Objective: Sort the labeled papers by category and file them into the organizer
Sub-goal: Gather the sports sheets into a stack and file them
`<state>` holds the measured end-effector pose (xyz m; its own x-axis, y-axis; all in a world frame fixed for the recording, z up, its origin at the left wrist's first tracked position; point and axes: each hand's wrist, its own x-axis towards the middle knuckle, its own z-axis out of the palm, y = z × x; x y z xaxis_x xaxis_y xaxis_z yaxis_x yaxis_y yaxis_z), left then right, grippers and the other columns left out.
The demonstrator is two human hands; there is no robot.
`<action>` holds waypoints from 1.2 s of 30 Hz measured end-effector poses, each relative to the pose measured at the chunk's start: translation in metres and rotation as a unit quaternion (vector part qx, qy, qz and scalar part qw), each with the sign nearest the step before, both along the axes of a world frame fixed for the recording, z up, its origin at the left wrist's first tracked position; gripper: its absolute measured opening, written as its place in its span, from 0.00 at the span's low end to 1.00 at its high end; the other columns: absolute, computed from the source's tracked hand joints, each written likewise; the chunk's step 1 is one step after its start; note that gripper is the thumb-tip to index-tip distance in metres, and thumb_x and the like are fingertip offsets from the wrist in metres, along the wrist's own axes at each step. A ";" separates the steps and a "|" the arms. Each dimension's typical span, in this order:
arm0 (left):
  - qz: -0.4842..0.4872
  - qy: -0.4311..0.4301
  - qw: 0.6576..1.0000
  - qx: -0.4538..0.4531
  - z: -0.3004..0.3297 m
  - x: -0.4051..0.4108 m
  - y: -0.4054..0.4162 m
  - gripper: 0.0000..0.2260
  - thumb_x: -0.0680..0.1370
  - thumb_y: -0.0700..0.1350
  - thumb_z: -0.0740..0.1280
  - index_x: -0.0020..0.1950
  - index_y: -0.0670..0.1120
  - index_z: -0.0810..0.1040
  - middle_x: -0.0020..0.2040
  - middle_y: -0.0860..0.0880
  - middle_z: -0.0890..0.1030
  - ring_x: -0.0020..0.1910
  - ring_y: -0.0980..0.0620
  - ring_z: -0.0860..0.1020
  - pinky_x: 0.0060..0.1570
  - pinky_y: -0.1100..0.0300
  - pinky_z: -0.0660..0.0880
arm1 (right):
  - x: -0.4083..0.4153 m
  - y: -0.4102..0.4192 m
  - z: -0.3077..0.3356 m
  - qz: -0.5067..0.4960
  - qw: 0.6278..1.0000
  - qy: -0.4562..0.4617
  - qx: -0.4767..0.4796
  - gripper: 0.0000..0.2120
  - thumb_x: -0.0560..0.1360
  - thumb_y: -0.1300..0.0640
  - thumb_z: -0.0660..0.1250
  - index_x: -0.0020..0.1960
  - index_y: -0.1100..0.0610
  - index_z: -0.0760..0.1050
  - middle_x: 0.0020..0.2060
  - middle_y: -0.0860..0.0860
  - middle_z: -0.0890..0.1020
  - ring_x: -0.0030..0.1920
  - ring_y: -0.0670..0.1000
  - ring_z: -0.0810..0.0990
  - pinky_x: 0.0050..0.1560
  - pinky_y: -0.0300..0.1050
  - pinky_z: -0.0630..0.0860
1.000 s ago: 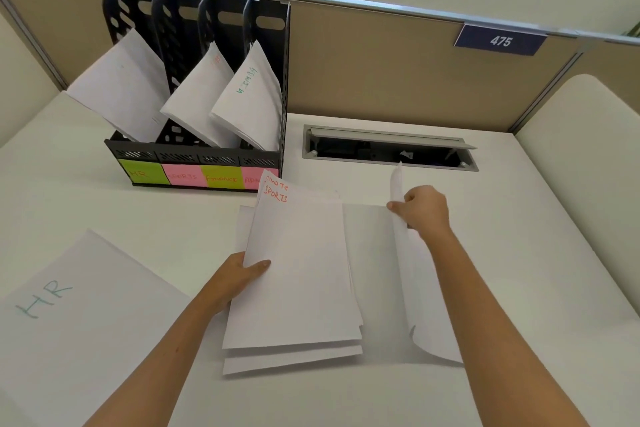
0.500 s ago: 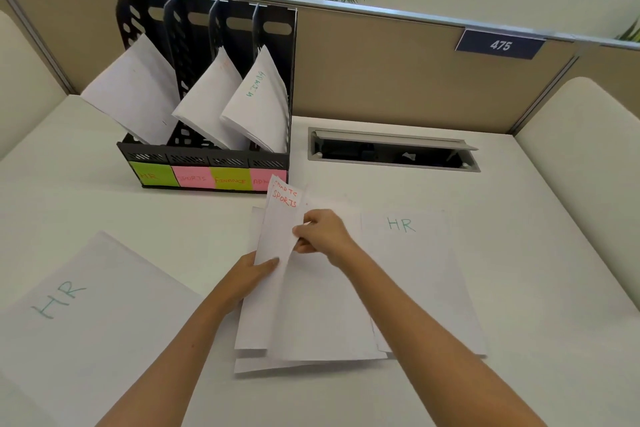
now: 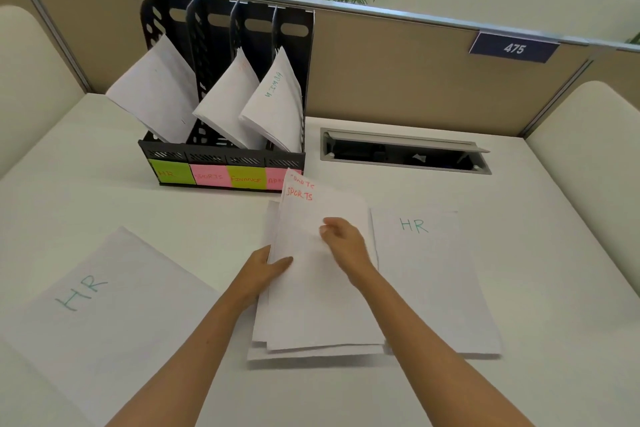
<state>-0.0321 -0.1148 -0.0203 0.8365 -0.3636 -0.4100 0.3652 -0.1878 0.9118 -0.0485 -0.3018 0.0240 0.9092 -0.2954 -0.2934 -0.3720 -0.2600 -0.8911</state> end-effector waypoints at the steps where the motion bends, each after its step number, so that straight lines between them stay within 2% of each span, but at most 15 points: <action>1: 0.010 0.014 1.000 -0.022 0.004 0.002 0.004 0.15 0.77 0.47 0.70 0.62 0.46 0.77 0.54 0.48 0.85 0.48 0.51 0.84 0.42 0.61 0.81 | -0.002 -0.009 0.004 -0.045 0.998 -0.039 -0.031 0.12 0.76 0.57 0.65 0.60 0.55 0.76 0.53 0.49 0.79 0.57 0.50 0.77 0.58 0.43 0.73; 3: 0.028 0.040 0.997 -0.065 0.015 0.005 0.013 0.16 0.75 0.49 0.71 0.61 0.47 0.78 0.51 0.50 0.86 0.48 0.50 0.85 0.40 0.60 0.81 | -0.005 -0.031 0.014 -0.128 0.983 -0.086 -0.101 0.13 0.74 0.57 0.68 0.59 0.56 0.77 0.55 0.52 0.79 0.57 0.53 0.75 0.62 0.50 0.72; 5: 0.049 0.064 0.991 -0.110 0.028 0.008 0.024 0.19 0.72 0.51 0.73 0.60 0.47 0.78 0.51 0.48 0.86 0.49 0.47 0.85 0.40 0.56 0.82 | -0.009 -0.052 0.025 -0.144 0.981 -0.081 -0.102 0.22 0.72 0.50 0.72 0.63 0.54 0.71 0.58 0.51 0.75 0.58 0.52 0.73 0.61 0.50 0.72; 7: 0.066 0.088 0.982 -0.155 0.038 0.011 0.035 0.20 0.70 0.53 0.74 0.59 0.46 0.80 0.52 0.44 0.85 0.50 0.43 0.84 0.41 0.52 0.82 | -0.013 -0.058 0.036 -0.079 0.995 -0.031 0.048 0.31 0.69 0.44 0.73 0.67 0.52 0.66 0.59 0.50 0.75 0.57 0.52 0.77 0.59 0.50 0.75; 8: 0.068 0.098 0.978 -0.172 0.043 0.011 0.036 0.19 0.70 0.54 0.74 0.58 0.47 0.80 0.52 0.44 0.85 0.49 0.43 0.84 0.40 0.52 0.82 | -0.015 -0.056 0.041 -0.036 0.992 -0.005 0.119 0.32 0.67 0.42 0.74 0.66 0.53 0.68 0.58 0.50 0.78 0.56 0.53 0.80 0.58 0.52 0.77; 10: 0.063 0.105 0.977 -0.176 0.054 0.009 0.032 0.17 0.70 0.56 0.74 0.56 0.52 0.81 0.52 0.46 0.85 0.50 0.44 0.84 0.42 0.53 0.81 | -0.016 -0.042 0.048 0.034 0.987 0.006 0.160 0.28 0.66 0.41 0.75 0.62 0.49 0.74 0.54 0.47 0.83 0.54 0.51 0.83 0.54 0.50 0.80; 13: 0.049 0.056 0.990 -0.120 0.064 0.009 0.023 0.22 0.68 0.59 0.74 0.60 0.56 0.77 0.54 0.55 0.84 0.54 0.52 0.81 0.54 0.54 0.77 | -0.014 -0.018 0.051 0.012 0.988 -0.012 0.151 0.19 0.67 0.46 0.75 0.56 0.46 0.77 0.51 0.46 0.84 0.52 0.50 0.83 0.52 0.50 0.80; 15: 0.046 0.038 0.991 -0.118 0.069 0.012 0.025 0.22 0.69 0.53 0.75 0.61 0.53 0.76 0.52 0.53 0.85 0.52 0.51 0.83 0.49 0.55 0.80 | -0.013 -0.008 0.052 -0.024 0.986 -0.034 0.164 0.16 0.68 0.51 0.76 0.54 0.48 0.78 0.51 0.49 0.84 0.51 0.51 0.83 0.50 0.50 0.81; 19: 0.040 -0.020 0.991 -0.126 0.085 0.021 0.038 0.12 0.72 0.48 0.74 0.54 0.51 0.81 0.49 0.50 0.86 0.47 0.50 0.85 0.40 0.59 0.81 | -0.015 0.003 0.064 -0.046 0.979 -0.124 0.156 0.10 0.69 0.56 0.76 0.48 0.49 0.80 0.43 0.48 0.86 0.42 0.48 0.85 0.36 0.39 0.81; 23: 0.082 -0.143 0.975 -0.146 0.107 0.028 0.051 0.10 0.67 0.54 0.78 0.47 0.58 0.85 0.47 0.52 0.87 0.45 0.53 0.85 0.39 0.64 0.80 | -0.011 0.025 0.079 -0.047 0.970 -0.206 0.122 0.09 0.67 0.54 0.77 0.45 0.47 0.80 0.40 0.42 0.86 0.41 0.45 0.85 0.36 0.37 0.80; 26: 0.075 -0.201 0.966 -0.142 0.107 0.035 0.066 0.15 0.66 0.56 0.77 0.52 0.59 0.83 0.49 0.53 0.86 0.48 0.55 0.84 0.43 0.65 0.79 | -0.009 0.041 0.078 -0.033 0.974 -0.206 0.087 0.07 0.66 0.52 0.77 0.39 0.42 0.81 0.36 0.39 0.85 0.39 0.43 0.84 0.36 0.37 0.81; 29: 0.060 -0.183 0.973 -0.130 0.093 0.039 0.077 0.20 0.64 0.56 0.78 0.54 0.64 0.80 0.50 0.56 0.84 0.50 0.57 0.82 0.41 0.65 0.79 | -0.009 0.052 0.065 -0.025 0.982 -0.173 0.074 0.08 0.66 0.54 0.77 0.41 0.43 0.80 0.40 0.46 0.85 0.43 0.50 0.84 0.44 0.47 0.83; 32: 0.040 -0.166 0.981 -0.089 0.079 0.040 0.083 0.20 0.63 0.58 0.78 0.52 0.68 0.79 0.49 0.60 0.84 0.49 0.58 0.82 0.39 0.68 0.78 | -0.010 0.060 0.054 -0.043 0.985 -0.140 0.097 0.13 0.66 0.55 0.78 0.44 0.41 0.79 0.44 0.46 0.84 0.46 0.49 0.82 0.46 0.49 0.82; 34: 0.026 -0.170 0.982 -0.075 0.077 0.043 0.086 0.19 0.65 0.56 0.77 0.52 0.70 0.77 0.49 0.64 0.83 0.48 0.64 0.81 0.39 0.72 0.77 | -0.010 0.063 0.051 -0.059 0.984 -0.133 0.100 0.13 0.67 0.56 0.77 0.43 0.40 0.79 0.43 0.46 0.84 0.45 0.49 0.82 0.47 0.50 0.82; 36: 0.009 -0.171 0.982 -0.074 0.078 0.049 0.087 0.17 0.66 0.57 0.76 0.52 0.69 0.78 0.49 0.62 0.83 0.48 0.63 0.81 0.43 0.67 0.79 | -0.007 0.065 0.053 -0.080 0.983 -0.134 0.099 0.10 0.68 0.56 0.76 0.43 0.42 0.79 0.42 0.47 0.84 0.44 0.50 0.83 0.45 0.49 0.82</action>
<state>0.0170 -0.0280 0.0575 0.9228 -0.3823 -0.0481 0.0351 -0.0408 0.9986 -0.0555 -0.2372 0.0766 0.9082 -0.4022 -0.1155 -0.1390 -0.0295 -0.9899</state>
